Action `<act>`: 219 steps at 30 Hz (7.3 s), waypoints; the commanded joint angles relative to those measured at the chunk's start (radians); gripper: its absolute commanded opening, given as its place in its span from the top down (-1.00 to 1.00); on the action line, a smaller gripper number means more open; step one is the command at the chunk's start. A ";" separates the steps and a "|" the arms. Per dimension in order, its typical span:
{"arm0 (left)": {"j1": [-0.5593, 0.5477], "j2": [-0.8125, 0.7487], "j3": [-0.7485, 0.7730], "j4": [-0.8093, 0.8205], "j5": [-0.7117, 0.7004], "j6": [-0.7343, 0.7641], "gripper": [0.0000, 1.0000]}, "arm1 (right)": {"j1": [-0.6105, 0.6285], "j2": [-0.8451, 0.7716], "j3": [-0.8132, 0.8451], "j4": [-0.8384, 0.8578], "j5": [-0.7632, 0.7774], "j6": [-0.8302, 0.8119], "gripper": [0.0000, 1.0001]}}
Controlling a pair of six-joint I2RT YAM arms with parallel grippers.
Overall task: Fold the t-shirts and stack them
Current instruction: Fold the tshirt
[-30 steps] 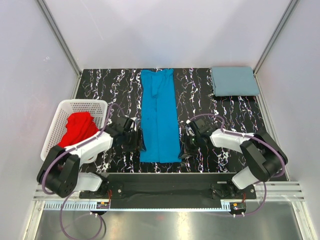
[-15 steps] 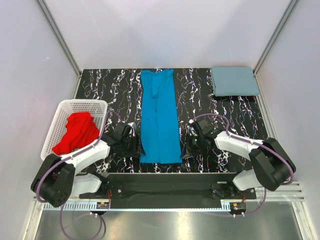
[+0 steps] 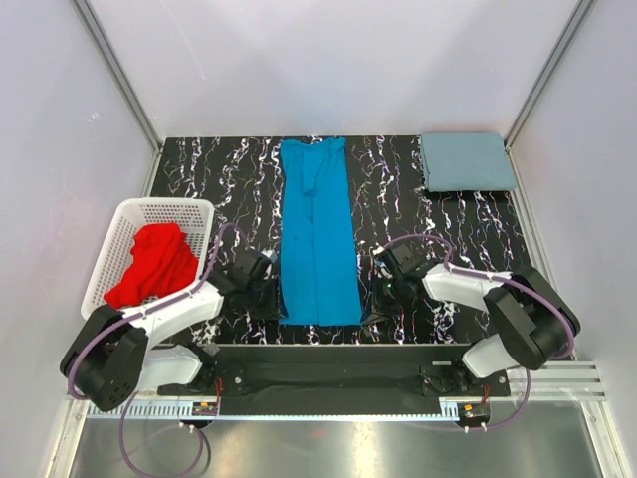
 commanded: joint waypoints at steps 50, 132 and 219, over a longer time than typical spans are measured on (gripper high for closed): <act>-0.055 -0.057 -0.037 -0.014 -0.060 -0.073 0.14 | 0.013 -0.132 -0.058 0.024 0.070 0.150 0.47; -0.368 -0.242 -0.054 -0.039 -0.113 -0.366 1.00 | 0.226 -0.350 0.012 -0.316 0.305 0.221 1.00; 0.303 0.823 0.943 0.156 0.092 0.162 0.41 | -0.262 0.852 1.417 -0.444 0.095 -0.458 0.35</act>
